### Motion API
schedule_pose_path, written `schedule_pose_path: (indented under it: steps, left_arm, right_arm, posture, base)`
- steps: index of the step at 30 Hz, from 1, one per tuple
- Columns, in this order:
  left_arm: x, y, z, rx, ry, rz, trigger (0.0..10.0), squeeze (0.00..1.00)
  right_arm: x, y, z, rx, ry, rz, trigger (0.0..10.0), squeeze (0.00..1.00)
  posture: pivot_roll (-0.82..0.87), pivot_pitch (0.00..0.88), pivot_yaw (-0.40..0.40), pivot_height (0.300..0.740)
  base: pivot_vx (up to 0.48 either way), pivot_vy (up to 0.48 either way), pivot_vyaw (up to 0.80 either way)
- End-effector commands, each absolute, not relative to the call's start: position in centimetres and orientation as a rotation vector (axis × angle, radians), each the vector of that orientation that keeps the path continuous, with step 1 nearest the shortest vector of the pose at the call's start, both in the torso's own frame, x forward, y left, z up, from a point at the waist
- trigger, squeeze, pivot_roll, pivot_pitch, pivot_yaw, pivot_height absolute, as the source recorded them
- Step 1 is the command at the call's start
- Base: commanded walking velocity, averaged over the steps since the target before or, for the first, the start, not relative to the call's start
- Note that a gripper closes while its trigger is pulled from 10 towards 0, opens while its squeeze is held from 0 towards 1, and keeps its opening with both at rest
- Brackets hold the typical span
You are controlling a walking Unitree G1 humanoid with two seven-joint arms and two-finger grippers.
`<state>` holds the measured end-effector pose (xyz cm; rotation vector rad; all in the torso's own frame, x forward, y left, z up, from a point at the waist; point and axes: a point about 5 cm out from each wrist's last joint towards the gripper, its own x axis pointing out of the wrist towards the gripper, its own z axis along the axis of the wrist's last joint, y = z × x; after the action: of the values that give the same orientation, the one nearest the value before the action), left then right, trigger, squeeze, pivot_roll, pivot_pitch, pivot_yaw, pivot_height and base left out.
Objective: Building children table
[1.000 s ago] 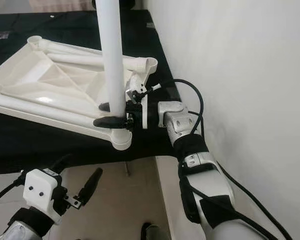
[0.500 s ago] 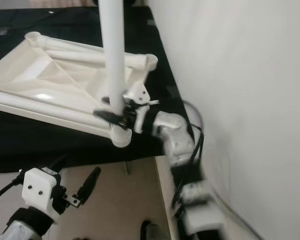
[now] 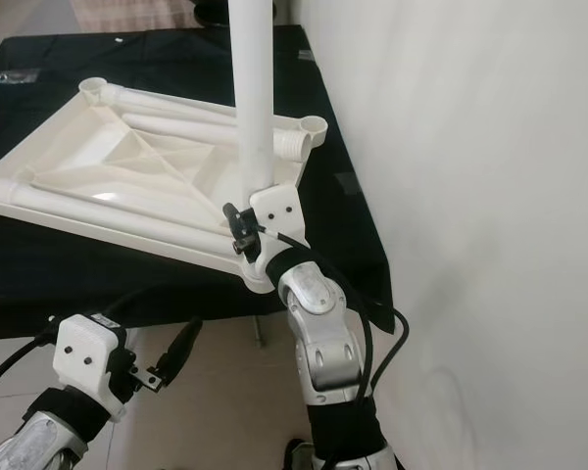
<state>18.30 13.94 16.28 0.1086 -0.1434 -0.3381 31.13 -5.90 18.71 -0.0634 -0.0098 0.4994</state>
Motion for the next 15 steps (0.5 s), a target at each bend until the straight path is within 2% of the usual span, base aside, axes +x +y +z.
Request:
schedule_pose_path:
  steps: [1,3,6,7,8,9,11,15]
  left_arm:
    - [18.3,14.1,15.7,0.117,-0.123,-0.329,10.0,0.0]
    - [18.3,14.1,15.7,0.117,-0.125,-0.325,10.0,0.0]
    - [18.3,14.0,15.8,0.117,-0.126,-0.326,10.0,0.0]
    - [18.3,14.0,15.8,0.116,-0.127,-0.327,10.0,0.0]
    - [18.3,14.0,15.8,0.116,-0.127,-0.327,10.0,0.0]
    - [18.2,13.9,15.8,0.114,-0.128,-0.329,10.0,0.0]
    - [18.0,13.8,15.9,0.11,-0.128,-0.331,10.0,0.0]
    - [17.5,13.6,15.9,0.106,-0.123,-0.333,10.0,0.0]
  right_arm:
    - [30.9,-2.5,18.9,0.024,0.056,0.64,10.0,1.0]
    - [30.8,-2.8,20.1,0.068,0.002,0.831,10.0,1.0]
    - [31.0,-3.2,20.8,0.04,-0.041,0.909,10.0,1.0]
    - [31.1,-3.5,21.5,0.021,-0.072,1.036,10.0,0.52]
    - [31.1,-3.5,21.5,0.021,-0.072,1.036,10.0,0.52]
    - [31.2,-3.8,22.0,-0.029,-0.094,1.138,10.0,0.0]
    - [31.6,-4.4,22.4,-0.129,-0.111,1.321,10.0,0.0]
    - [33.2,-4.9,22.5,-0.169,-0.074,1.417,10.0,0.0]
  posture:
    - [0.03,0.19,-0.048,0.74]
    - [0.04,0.186,-0.053,0.74]
    - [0.04,0.187,-0.054,0.74]
    - [0.05,0.193,-0.057,0.74]
    - [0.05,0.193,-0.057,0.74]
    - [0.05,0.196,-0.059,0.74]
    - [0.07,0.207,-0.062,0.74]
    - [0.08,0.217,-0.062,0.74]
  base:
    - [0.0,0.0,0.0]
    - [0.0,0.0,0.0]
    - [0.0,0.0,0.0]
    - [0.0,0.0,0.0]
    - [0.0,0.0,0.0]
    - [0.0,0.0,0.0]
    - [0.0,0.0,0.0]
    - [0.0,0.0,0.0]
